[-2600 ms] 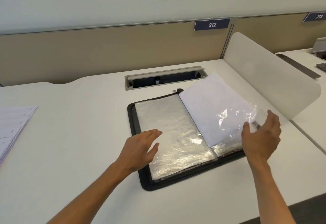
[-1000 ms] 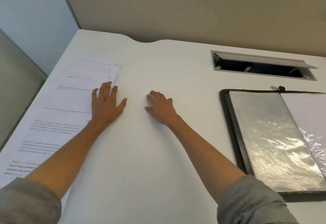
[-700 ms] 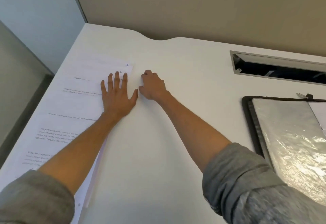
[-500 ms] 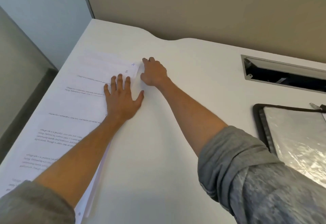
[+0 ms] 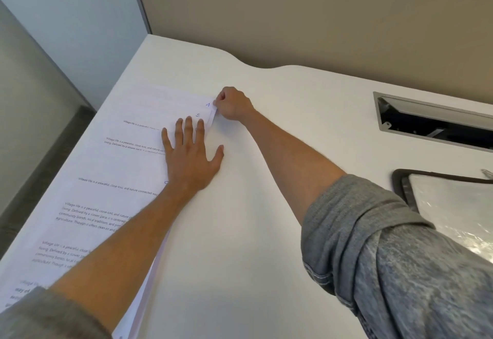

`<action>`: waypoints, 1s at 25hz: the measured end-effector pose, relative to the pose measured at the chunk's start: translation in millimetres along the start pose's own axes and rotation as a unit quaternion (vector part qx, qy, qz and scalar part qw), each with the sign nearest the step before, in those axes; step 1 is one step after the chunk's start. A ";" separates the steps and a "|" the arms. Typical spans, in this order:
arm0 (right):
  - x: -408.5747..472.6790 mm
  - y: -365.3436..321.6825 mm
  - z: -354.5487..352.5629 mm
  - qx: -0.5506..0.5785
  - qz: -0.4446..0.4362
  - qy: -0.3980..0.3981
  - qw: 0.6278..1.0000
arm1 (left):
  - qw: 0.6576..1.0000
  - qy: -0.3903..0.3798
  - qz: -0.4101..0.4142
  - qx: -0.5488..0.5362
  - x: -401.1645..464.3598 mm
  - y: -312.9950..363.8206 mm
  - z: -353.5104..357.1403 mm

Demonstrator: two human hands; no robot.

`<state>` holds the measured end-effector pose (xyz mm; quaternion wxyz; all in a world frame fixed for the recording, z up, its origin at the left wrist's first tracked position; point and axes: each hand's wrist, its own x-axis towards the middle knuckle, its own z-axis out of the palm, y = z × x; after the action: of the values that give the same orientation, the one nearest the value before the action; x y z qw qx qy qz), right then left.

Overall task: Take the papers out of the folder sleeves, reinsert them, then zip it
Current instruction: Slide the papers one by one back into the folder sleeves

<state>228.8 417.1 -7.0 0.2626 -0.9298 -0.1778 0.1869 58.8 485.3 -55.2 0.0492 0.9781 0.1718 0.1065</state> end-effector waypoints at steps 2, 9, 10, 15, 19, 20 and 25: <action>-3.9 3.8 0.4 0.066 0.014 0.032 0.997 | 1.000 0.005 0.002 0.011 -0.4 1.1 -1.4; -1.6 -9.1 12.9 0.037 0.012 0.041 0.998 | 1.000 -0.008 -0.006 0.014 -1.5 2.4 -2.9; -1.3 -10.5 14.0 0.036 0.016 0.039 0.998 | 1.000 -0.006 -0.007 0.013 -1.5 2.5 -3.3; -4.9 -8.7 6.6 0.133 0.041 0.028 0.990 | 1.000 -0.009 -0.014 0.008 -2.3 3.0 -3.5; -12.7 19.9 -15.8 0.188 0.073 0.085 0.976 | 0.999 -0.025 -0.018 0.020 -2.3 2.2 -1.6; -15.8 30.4 -22.4 0.200 0.089 0.109 0.970 | 0.999 -0.028 -0.017 0.022 -2.0 1.9 -1.7; -30.5 82.8 -47.5 0.302 0.170 0.242 0.906 | 0.999 -0.030 -0.011 0.023 -2.3 0.5 -2.8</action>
<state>242.6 317.8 -7.6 0.5301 -0.8388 0.1167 0.0427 56.3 484.2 -52.9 0.0326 0.9798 0.1831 0.0730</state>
